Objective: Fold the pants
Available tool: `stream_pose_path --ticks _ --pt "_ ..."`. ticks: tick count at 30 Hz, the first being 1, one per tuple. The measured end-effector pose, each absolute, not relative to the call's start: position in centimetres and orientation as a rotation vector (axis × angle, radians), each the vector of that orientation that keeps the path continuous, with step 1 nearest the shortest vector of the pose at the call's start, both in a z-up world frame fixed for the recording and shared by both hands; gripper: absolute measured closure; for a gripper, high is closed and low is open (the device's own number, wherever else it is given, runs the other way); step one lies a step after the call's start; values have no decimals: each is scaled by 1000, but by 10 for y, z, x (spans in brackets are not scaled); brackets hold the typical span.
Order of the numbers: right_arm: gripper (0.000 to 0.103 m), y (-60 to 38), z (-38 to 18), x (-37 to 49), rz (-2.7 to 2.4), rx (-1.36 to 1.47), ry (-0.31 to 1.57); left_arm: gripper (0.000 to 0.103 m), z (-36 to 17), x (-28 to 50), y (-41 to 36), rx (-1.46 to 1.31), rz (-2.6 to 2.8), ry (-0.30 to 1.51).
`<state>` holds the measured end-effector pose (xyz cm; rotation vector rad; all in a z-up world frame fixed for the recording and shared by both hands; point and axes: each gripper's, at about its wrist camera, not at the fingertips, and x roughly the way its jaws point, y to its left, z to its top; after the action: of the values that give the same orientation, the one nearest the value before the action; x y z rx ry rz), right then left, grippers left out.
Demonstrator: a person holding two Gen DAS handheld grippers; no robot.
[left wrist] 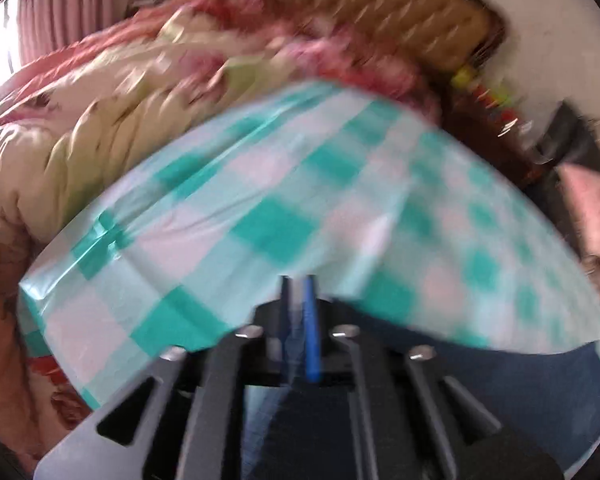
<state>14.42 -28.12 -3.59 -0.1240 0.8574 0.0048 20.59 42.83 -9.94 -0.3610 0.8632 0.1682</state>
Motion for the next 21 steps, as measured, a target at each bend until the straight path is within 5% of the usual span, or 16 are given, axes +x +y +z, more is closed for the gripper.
stream_pose_path --ticks 6,12,14,16,21 --pt "60 -224 -106 220 162 -217 953 57 -63 173 301 -150 -119 715" --pt "60 -228 -130 246 63 -161 932 57 -74 169 149 59 -415 713" --pt "60 -233 -127 245 40 -104 899 66 -83 183 105 64 -509 728" --pt "59 -239 -122 241 -26 -79 853 87 -97 203 64 71 -585 764" --pt "56 -276 -96 212 -113 6 782 94 -152 247 5 163 -608 884"
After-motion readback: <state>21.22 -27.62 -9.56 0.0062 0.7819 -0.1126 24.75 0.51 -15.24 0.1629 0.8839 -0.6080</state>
